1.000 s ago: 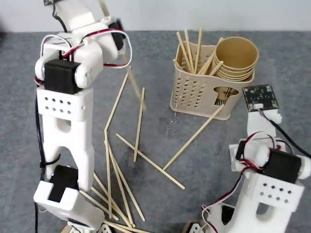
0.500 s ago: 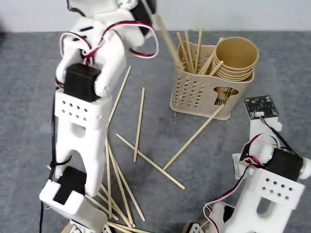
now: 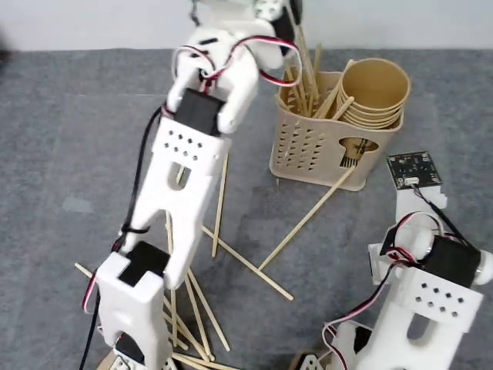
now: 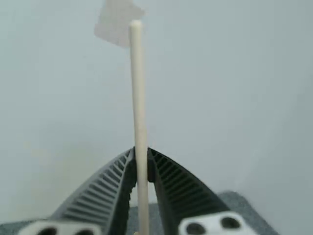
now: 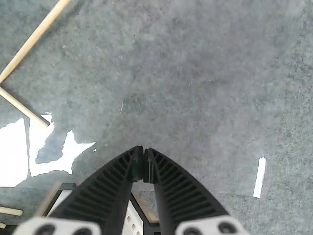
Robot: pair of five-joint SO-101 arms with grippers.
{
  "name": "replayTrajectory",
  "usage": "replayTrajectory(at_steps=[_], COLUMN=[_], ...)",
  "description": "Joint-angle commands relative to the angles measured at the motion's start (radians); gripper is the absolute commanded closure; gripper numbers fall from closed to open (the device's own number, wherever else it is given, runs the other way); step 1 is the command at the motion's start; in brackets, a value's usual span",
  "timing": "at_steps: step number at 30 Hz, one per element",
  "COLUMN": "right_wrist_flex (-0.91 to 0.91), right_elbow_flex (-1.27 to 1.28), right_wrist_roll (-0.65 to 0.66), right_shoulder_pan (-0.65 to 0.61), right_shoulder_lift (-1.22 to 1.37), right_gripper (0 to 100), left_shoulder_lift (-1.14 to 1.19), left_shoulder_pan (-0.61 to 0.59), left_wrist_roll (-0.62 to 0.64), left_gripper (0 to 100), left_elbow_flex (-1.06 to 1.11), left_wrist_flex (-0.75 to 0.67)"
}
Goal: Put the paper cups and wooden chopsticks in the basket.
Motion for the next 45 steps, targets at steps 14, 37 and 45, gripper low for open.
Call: replayTrajectory(at_steps=[14, 37, 45], right_wrist_flex=[0.025, -0.024, -0.216], right_elbow_flex=[-0.012, -0.117, 0.032], right_wrist_roll=[0.008, -0.31, -0.549], right_shoulder_pan=[0.007, -0.335, -0.464], right_shoulder_lift=[-0.018, -0.005, -0.005], right_gripper=[98.8, 98.3, 86.6], left_shoulder_lift=[-0.038, -0.457, -0.575], left_shoulder_pan=[0.031, -0.319, -0.5], left_wrist_roll=[-0.164, -0.163, -0.163], left_gripper=[82, 99, 99], left_elbow_flex=[-0.073, -0.116, 0.056], left_wrist_flex=[0.199, 1.091, 1.105])
